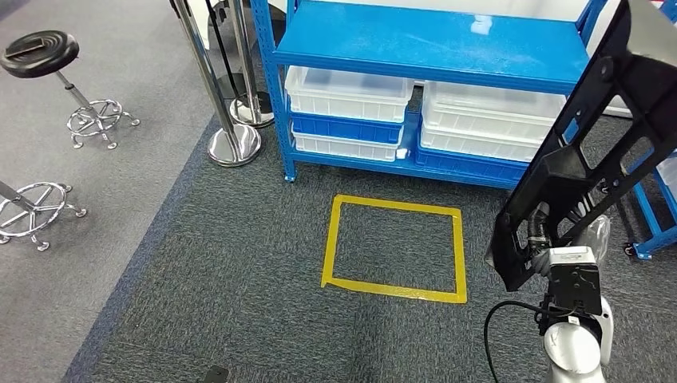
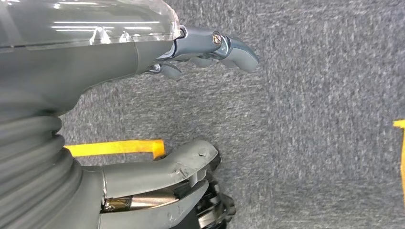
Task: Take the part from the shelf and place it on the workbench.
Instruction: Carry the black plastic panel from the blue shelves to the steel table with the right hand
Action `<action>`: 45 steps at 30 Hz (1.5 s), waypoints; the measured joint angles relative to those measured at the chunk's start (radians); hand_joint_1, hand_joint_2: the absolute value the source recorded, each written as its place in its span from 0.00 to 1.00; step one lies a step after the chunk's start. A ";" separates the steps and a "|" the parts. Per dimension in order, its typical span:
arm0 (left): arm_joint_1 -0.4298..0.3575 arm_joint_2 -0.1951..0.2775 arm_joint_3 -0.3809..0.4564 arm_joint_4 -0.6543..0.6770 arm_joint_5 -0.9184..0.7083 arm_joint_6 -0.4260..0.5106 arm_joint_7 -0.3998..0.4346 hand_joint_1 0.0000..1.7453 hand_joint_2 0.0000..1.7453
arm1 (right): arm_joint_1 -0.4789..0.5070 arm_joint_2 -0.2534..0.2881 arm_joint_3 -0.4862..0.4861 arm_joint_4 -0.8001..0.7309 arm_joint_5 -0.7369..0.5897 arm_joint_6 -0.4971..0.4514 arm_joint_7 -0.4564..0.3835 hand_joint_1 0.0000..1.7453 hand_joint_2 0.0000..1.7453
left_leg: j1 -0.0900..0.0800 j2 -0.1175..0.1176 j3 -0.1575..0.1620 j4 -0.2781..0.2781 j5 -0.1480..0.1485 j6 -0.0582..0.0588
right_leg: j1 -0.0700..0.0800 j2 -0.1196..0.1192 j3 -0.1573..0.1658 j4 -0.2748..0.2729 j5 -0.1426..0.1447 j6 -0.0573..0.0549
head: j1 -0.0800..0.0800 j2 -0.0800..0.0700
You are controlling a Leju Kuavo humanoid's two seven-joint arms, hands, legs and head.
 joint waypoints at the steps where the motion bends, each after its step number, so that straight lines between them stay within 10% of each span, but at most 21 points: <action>1: 0.001 0.000 0.000 0.000 0.000 0.000 -0.001 0.00 1.00 | 0.000 0.000 0.000 0.001 0.000 0.000 0.000 1.00 1.00 | 0.002 0.000 -0.004 0.006 -0.001 -0.003 | -0.004 -0.001 0.019 -0.028 0.023 0.004 | 0.000 0.000; 5: -0.001 0.000 0.000 0.000 0.000 0.000 -0.004 0.00 1.00 | -0.002 0.000 0.000 0.002 0.000 0.000 0.001 1.00 1.00 | 0.005 -0.002 -0.029 0.049 -0.015 -0.026 | -0.012 -0.002 0.127 -0.232 0.099 0.006 | 0.000 0.000; 10: -0.001 0.000 0.000 0.000 0.001 0.000 -0.005 0.00 1.00 | -0.002 0.000 0.000 0.003 0.000 -0.001 0.002 1.00 1.00 | 0.009 -0.002 -0.057 0.095 -0.045 -0.048 | -0.006 -0.001 0.120 -0.241 0.101 -0.030 | -0.001 0.000; 15: 0.001 0.000 0.000 0.000 0.006 -0.002 -0.006 0.00 1.00 | -0.003 0.000 0.000 0.002 0.000 -0.001 0.002 1.00 1.00 | 0.014 -0.003 -0.166 0.342 -0.153 -0.056 | 0.001 -0.004 0.116 -0.243 0.105 -0.043 | -0.001 0.000; 21: -0.001 0.000 0.000 0.000 0.009 -0.002 -0.006 0.00 1.00 | -0.003 0.000 0.000 0.002 0.000 -0.002 0.001 1.00 1.00 | 0.001 -0.005 -0.033 0.070 -0.027 -0.033 | 0.005 -0.001 0.114 -0.242 0.110 -0.036 | 0.000 0.000; 26: 0.000 0.001 0.000 0.000 0.004 -0.003 -0.004 0.00 1.00 | -0.003 0.001 0.000 0.002 0.000 -0.001 0.001 1.00 1.00 | 0.001 -0.004 -0.028 0.034 -0.003 -0.013 | 0.001 -0.001 0.097 -0.213 0.082 -0.014 | 0.000 0.000; 29: -0.002 0.000 0.000 0.000 0.001 -0.003 0.000 0.00 1.00 | -0.004 0.001 0.000 0.004 0.000 -0.001 0.001 1.00 1.00 | 0.001 -0.003 -0.037 0.035 0.004 -0.005 | 0.002 0.001 0.031 -0.050 -0.012 -0.009 | 0.000 0.000; 31: -0.001 0.000 0.000 0.000 0.000 -0.003 0.003 0.00 1.00 | -0.003 0.001 0.000 0.006 0.000 -0.001 0.002 1.00 1.00 | 0.000 -0.003 -0.047 0.044 0.005 -0.004 | 0.001 0.000 0.018 -0.004 -0.016 -0.005 | 0.000 0.000; 35: -0.001 0.000 0.000 0.000 0.000 -0.002 0.005 0.00 1.00 | -0.007 0.001 0.001 0.009 0.000 -0.001 0.002 1.00 1.00 | -0.001 -0.005 -0.068 0.072 0.002 -0.012 | -0.001 0.000 0.124 -0.197 0.073 -0.008 | 0.000 0.000; 39: -0.001 0.000 0.000 0.000 0.000 0.001 0.007 0.00 1.00 | -0.008 0.002 0.001 0.008 0.000 -0.002 0.003 1.00 1.00 | -0.003 -0.006 -0.084 0.082 0.009 -0.036 | 0.004 0.002 0.123 -0.228 0.089 -0.029 | -0.001 0.000; 45: 0.000 0.000 0.000 0.000 0.000 0.002 0.009 0.00 1.00 | -0.011 0.003 0.001 0.008 0.000 -0.002 0.003 1.00 1.00 | 0.007 -0.007 -0.165 0.320 -0.157 -0.061 | 0.007 -0.005 0.090 -0.234 0.123 -0.057 | -0.001 0.000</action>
